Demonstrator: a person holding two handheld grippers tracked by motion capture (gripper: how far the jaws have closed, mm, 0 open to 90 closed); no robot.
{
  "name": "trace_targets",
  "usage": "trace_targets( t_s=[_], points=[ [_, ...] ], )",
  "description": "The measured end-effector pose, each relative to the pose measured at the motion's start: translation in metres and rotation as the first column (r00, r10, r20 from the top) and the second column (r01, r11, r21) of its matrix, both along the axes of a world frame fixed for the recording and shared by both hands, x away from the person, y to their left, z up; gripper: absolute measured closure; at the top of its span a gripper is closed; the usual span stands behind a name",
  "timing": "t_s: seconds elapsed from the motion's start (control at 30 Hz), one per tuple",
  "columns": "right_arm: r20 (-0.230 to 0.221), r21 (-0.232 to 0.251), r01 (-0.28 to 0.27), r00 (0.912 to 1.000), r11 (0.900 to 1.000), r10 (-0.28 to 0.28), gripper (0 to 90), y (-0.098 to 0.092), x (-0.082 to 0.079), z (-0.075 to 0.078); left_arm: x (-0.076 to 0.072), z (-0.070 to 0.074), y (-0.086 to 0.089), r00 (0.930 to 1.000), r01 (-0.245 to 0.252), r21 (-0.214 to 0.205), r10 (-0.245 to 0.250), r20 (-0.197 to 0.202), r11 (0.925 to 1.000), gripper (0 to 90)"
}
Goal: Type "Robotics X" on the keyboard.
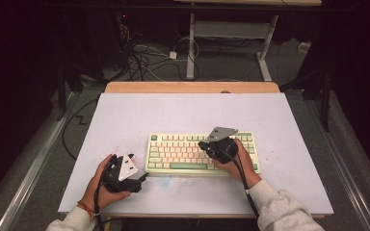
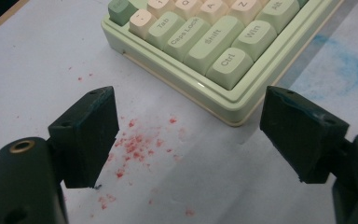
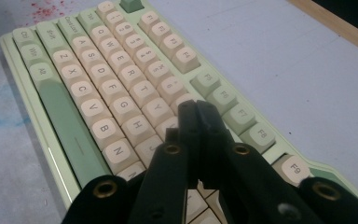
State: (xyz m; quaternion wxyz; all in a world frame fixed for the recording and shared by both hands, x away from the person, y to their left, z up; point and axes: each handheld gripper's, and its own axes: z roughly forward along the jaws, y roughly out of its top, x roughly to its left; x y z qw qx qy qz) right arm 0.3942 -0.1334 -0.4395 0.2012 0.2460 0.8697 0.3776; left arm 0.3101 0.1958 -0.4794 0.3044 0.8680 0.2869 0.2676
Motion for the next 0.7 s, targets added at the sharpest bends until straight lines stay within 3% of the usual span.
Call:
trace_targets(
  t_s=[0.23,0.57,0.7],
  points=[
    [0.004,0.041,0.010,0.9999,0.9991,-0.010,82.1,-0.004,-0.001,0.005,0.000,-0.001,-0.001,1.0000,0.001,0.012,-0.001,-0.005,0.9999,18.8],
    [0.079,0.084,0.033,0.9961,0.9959,-0.039,49.8,-0.014,-0.006,0.017,-0.001,0.000,0.000,1.0000,0.001,0.012,-0.001,-0.006,0.9999,18.8],
    [0.117,0.105,0.051,0.9912,0.9932,-0.063,41.3,-0.017,-0.009,0.021,0.000,0.000,0.001,1.0000,0.001,0.018,-0.001,-0.010,0.9998,19.0]
  ],
)
